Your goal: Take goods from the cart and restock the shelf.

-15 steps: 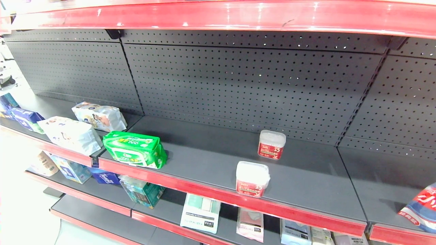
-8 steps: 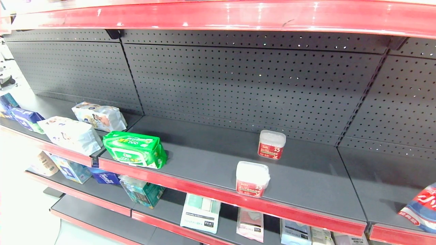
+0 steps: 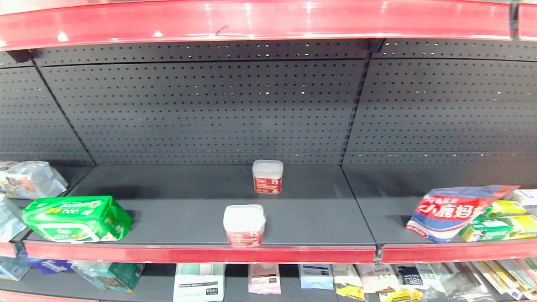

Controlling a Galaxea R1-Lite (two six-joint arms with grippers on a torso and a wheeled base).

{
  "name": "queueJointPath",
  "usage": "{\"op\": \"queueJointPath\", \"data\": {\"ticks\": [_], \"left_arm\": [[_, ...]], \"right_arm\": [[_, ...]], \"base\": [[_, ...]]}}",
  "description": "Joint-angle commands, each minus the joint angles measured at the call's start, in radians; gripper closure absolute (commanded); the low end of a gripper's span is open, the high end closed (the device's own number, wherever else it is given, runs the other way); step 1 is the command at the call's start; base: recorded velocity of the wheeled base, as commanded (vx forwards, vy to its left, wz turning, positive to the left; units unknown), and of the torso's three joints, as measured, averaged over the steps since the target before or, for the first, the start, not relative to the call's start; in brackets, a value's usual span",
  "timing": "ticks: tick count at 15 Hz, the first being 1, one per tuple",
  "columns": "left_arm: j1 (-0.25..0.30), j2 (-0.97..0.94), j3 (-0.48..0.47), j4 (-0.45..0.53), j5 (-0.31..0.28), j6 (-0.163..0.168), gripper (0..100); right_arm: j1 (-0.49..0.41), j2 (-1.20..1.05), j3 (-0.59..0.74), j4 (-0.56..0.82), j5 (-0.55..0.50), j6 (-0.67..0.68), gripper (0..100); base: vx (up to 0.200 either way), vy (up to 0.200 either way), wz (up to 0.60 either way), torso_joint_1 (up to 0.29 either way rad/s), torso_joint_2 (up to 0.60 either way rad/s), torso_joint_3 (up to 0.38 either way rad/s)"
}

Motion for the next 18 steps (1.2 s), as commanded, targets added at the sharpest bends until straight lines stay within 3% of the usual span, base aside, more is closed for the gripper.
{"op": "queueJointPath", "data": {"ticks": [1, 6, 7, 8, 9, 10, 11, 12, 13, 16, 18], "left_arm": [[0.0, 0.002, 0.0, 0.0, 0.0, 0.0, 0], [-0.004, 0.026, -0.003, 0.0, -0.011, 0.014, 0], [-0.001, 0.115, -0.11, 0.006, 0.004, 0.002, 0], [-0.001, 0.133, -0.126, 0.006, 0.006, -0.001, 0], [0.0, 0.506, -0.419, -0.009, 0.061, -0.205, 0], [0.015, 0.772, -0.635, 0.003, 0.126, -0.225, 0], [0.052, 0.887, -0.667, 0.032, 0.23, -0.136, 0], [0.052, 0.942, -0.653, 0.058, 0.313, -0.063, 0], [0.051, 0.986, -0.621, 0.077, 0.36, -0.035, 0], [-0.015, 1.18, -0.59, 0.07, 0.362, -0.04, 0], [-0.081, 1.276, -0.587, 0.003, 0.339, -0.05, 0]], "right_arm": [[0.0, 0.004, 0.001, 0.0, 0.0, 0.0, 0], [0.0, 0.004, 0.001, 0.0, 0.0, 0.002, 0], [0.0, 0.004, 0.001, 0.0, 0.0, 0.0, 0], [0.0, 0.004, 0.001, 0.0, 0.0, 0.0, 0], [0.0, 0.004, 0.001, 0.0, 0.0, 0.0, 0], [0.0, 0.004, -0.001, 0.0, 0.0, 0.0, 0], [0.0, 0.004, 0.001, 0.0, 0.0, 0.0, 0], [0.0, 0.004, 0.001, 0.0, 0.0, 0.0, 0], [0.0, 0.004, 0.001, 0.0, 0.0, 0.0, 0], [0.0, 0.004, -0.001, 0.0, 0.0, 0.0, 0], [0.0, 0.004, 0.001, 0.0, 0.0, 0.0, 0]], "base": [[0.0, 0.0, -0.6, -0.002, 0.01, 0.007], [0.0, 0.0, 0.0, 0.0, 0.0, 0.0], [0.0, 0.0, 0.0, 0.0, 0.0, 0.0], [0.0, 0.0, 0.0, 0.0, 0.0, 0.0], [0.0, 0.0, 0.0, 0.0, 0.0, 0.0], [0.0, 0.0, 0.0, 0.0, 0.0, 0.0], [0.0, 0.0, 0.0, 0.0, 0.0, 0.0], [0.0, 0.0, 0.0, 0.0, 0.0, 0.0], [0.0, 0.0, 0.0, 0.0, 0.0, 0.0], [0.0, 0.0, 0.0, 0.0, 0.0, 0.0], [0.0, 0.0, 0.0, 0.0, 0.0, 0.0]]}}
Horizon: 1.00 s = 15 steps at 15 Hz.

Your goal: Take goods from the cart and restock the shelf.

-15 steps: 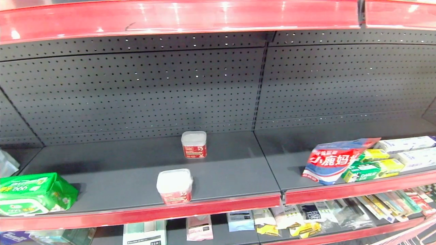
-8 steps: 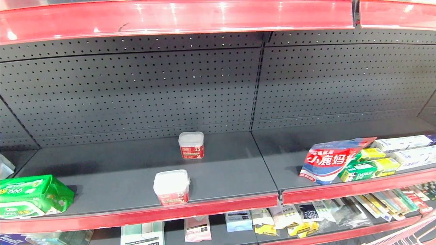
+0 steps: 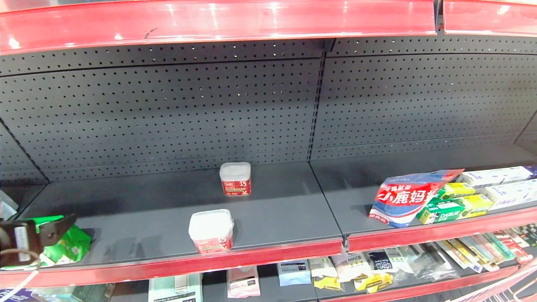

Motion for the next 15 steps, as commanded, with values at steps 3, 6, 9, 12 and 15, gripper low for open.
{"op": "queueJointPath", "data": {"ticks": [3, 6, 9, 12, 15], "left_arm": [[-0.149, 0.336, -0.041, -0.048, 0.003, -0.008, 0], [-0.155, 0.427, -0.062, -0.048, 0.008, -0.003, 0], [-0.167, 0.479, -0.068, -0.047, 0.006, 0.002, 0], [-0.196, 0.539, -0.07, -0.05, -0.002, -0.003, 0], [-0.207, 0.6, -0.08, -0.1, -0.015, -0.003, 0]], "right_arm": [[0.0, 0.003, 0.0, 0.0, 0.0, 0.0, 0], [0.0, 0.003, 0.0, 0.0, 0.0, 0.0, 0], [0.0, 0.003, 0.0, 0.0, 0.0, 0.0, 0], [0.0, 0.003, 0.0, 0.0, 0.0, 0.0, 0], [0.0, 0.003, 0.0, 0.0, 0.0, 0.0, 0]], "base": [[0.0, 0.0, 0.0, 0.0, 0.0, 0.0], [0.0, 0.0, 0.0, 0.0, 0.0, 0.0], [0.0, 0.0, 0.0, 0.0, 0.0, 0.0], [0.0, 0.0, 0.0, 0.0, 0.0, 0.0], [0.0, 0.0, 0.0, 0.0, 0.0, 0.0]]}}
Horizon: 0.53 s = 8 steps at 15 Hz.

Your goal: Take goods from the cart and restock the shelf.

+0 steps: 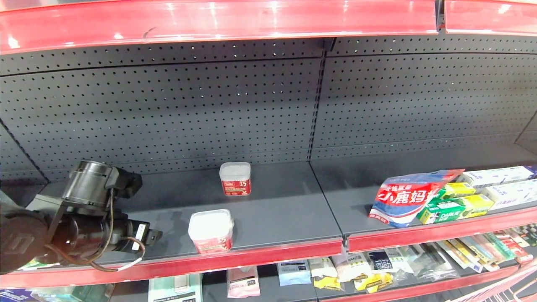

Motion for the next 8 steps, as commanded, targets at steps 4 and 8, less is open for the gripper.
{"op": "queueJointPath", "data": {"ticks": [4, 8], "left_arm": [[-0.003, 0.105, -0.019, -0.014, -0.003, -0.001, 0], [-0.008, 0.146, -0.057, -0.014, -0.017, -0.001, 0]], "right_arm": [[0.0, 0.003, 0.0, 0.0, 0.0, 0.0, 0], [0.0, 0.003, 0.0, 0.0, 0.0, 0.0, 0]], "base": [[0.0, 0.0, 0.0, 0.0, 0.0, 0.0], [0.0, 0.0, 0.0, 0.0, 0.0, 0.0]]}}
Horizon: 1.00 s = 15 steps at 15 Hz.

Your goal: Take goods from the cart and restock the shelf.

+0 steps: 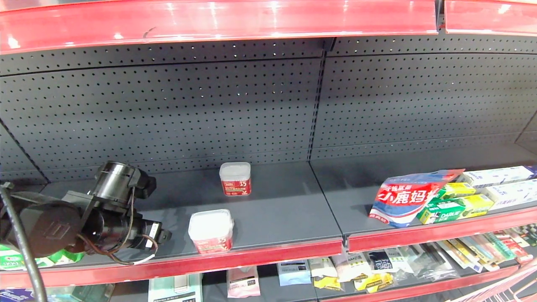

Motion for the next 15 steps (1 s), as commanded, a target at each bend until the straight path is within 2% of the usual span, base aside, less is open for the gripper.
{"op": "queueJointPath", "data": {"ticks": [1, 15], "left_arm": [[-0.005, 0.029, -0.017, 0.0, 0.001, 0.0, 0], [-0.037, 0.122, -0.106, -0.026, 0.006, -0.002, 0]], "right_arm": [[0.0, 0.002, 0.0, 0.0, 0.0, 0.0, 0], [0.0, 0.002, 0.0, 0.0, 0.0, 0.0, 0]], "base": [[0.0, 0.0, 0.0, 0.0, 0.0, 0.0], [0.0, 0.0, 0.0, 0.0, 0.0, 0.0]]}}
